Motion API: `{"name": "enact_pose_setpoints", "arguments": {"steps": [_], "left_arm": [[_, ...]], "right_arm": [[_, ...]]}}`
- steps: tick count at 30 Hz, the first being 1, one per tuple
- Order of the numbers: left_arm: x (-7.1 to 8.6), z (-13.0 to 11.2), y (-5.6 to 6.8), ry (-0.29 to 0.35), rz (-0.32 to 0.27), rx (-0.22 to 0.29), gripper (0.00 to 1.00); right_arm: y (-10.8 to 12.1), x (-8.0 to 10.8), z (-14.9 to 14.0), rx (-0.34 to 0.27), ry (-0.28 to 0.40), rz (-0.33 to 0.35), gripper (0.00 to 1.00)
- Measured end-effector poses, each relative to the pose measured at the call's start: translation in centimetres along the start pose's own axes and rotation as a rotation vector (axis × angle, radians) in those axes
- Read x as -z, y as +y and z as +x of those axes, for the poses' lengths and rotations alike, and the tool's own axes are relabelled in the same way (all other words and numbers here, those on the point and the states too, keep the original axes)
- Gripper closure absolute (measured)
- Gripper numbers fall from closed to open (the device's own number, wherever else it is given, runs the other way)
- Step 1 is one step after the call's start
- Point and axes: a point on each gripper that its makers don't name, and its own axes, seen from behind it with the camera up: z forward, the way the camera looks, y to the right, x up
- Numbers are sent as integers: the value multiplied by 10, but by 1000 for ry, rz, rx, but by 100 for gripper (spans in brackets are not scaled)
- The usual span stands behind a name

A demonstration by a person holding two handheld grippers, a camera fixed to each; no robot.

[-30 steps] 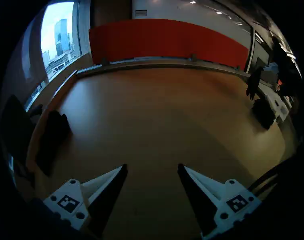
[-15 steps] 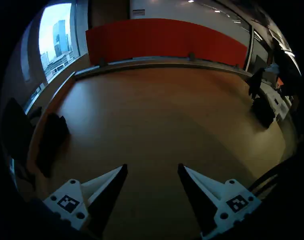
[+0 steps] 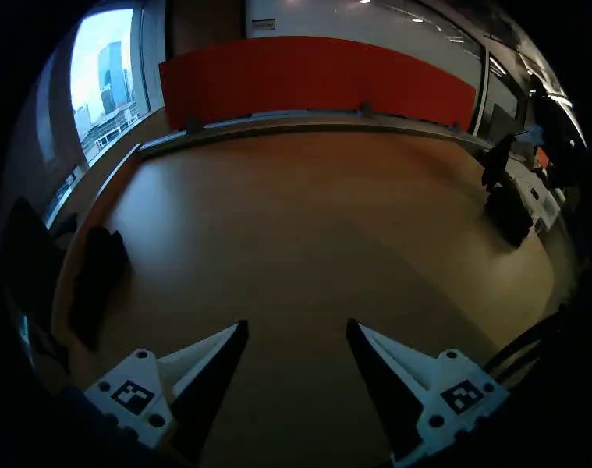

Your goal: Fold towel

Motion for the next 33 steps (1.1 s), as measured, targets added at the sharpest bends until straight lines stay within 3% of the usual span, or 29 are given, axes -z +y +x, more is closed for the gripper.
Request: {"name": "enact_pose_setpoints", "arguments": {"steps": [20,33], "left_arm": [[9,-7,6,-5,-21,-15,7],[10,-10,9,-6,-24,-23,7]], "right_arm": [[0,48,-99,-55,-101,-26,96],[-6,54,-132,-72,-140,-44,96]]}}
